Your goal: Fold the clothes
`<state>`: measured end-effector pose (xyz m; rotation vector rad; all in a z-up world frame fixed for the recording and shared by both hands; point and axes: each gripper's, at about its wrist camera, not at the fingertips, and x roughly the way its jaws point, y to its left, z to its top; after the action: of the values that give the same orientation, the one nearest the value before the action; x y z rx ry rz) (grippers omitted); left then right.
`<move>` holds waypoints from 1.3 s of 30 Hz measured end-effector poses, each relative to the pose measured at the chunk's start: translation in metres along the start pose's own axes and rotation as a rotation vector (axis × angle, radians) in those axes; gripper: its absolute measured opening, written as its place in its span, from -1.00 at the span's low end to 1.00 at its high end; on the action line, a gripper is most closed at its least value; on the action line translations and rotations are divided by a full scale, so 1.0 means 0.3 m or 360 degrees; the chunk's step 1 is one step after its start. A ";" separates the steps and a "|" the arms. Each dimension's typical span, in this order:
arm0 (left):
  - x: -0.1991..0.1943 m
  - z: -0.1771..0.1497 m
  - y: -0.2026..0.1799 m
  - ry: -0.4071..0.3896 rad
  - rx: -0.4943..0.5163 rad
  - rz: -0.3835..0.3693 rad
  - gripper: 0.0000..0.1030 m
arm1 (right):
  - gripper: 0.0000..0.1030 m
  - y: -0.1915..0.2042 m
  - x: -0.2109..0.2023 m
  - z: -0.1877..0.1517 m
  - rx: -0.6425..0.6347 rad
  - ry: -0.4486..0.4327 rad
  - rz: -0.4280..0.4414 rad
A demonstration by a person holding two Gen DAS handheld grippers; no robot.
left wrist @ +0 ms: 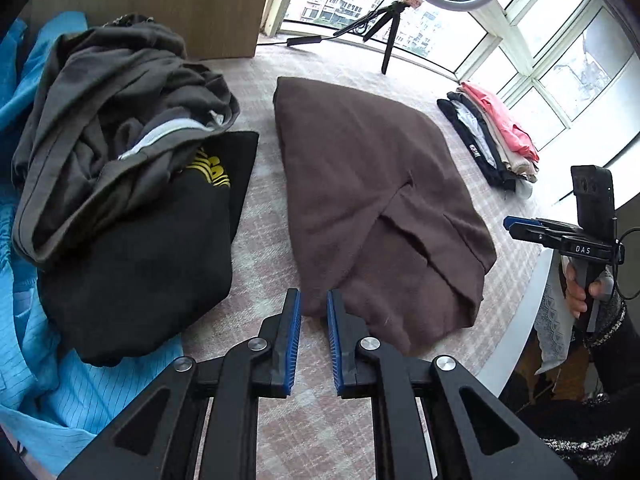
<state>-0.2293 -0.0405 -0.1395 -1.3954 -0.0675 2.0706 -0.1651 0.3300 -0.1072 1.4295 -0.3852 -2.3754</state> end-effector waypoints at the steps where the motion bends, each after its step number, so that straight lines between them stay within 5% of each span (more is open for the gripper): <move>1: -0.002 0.015 -0.033 -0.0007 0.0051 -0.0053 -0.71 | -0.14 0.018 -0.018 0.005 -0.0037 -0.0046 0.0009; 4: 0.064 0.040 -0.119 0.0072 0.0223 -0.0140 -0.62 | -0.14 0.115 0.042 0.017 -0.0206 -0.0081 0.0031; 8: 0.237 -0.004 -0.126 0.0338 0.0337 -0.0095 -0.64 | -0.14 0.213 0.199 -0.021 -0.0473 0.0013 -0.0021; 13: 0.186 -0.027 -0.069 0.0348 0.0311 -0.0116 -0.64 | -0.13 0.254 0.251 -0.139 -0.0916 0.0164 -0.0226; 17: 0.099 -0.013 -0.083 0.0267 0.0340 -0.0063 -0.57 | -0.13 0.212 0.143 -0.100 -0.0703 0.0141 -0.0149; 22: -0.001 0.091 -0.032 0.0028 0.0152 -0.0109 -0.28 | 0.09 0.037 -0.009 -0.005 -0.0121 -0.0075 -0.0055; 26: -0.023 0.201 -0.006 -0.0138 0.0008 -0.0286 -0.18 | 0.09 -0.100 -0.097 0.053 0.0281 -0.0280 0.0062; 30: 0.094 0.281 -0.032 -0.0106 -0.0003 -0.0157 -0.16 | 0.09 -0.116 -0.067 0.109 0.0351 -0.0417 0.0186; 35: 0.216 0.277 -0.065 0.0038 -0.0032 -0.0155 -0.16 | 0.09 -0.095 0.034 0.122 0.0303 -0.0264 0.0060; 39: 0.234 0.185 -0.119 0.0157 0.0073 -0.0203 -0.16 | 0.09 -0.016 0.054 -0.018 -0.0002 -0.0135 -0.0019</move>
<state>-0.2763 0.0412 -0.1591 -1.4257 -0.0659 1.8857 -0.1680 0.3271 -0.1246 1.3374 -0.3979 -2.4512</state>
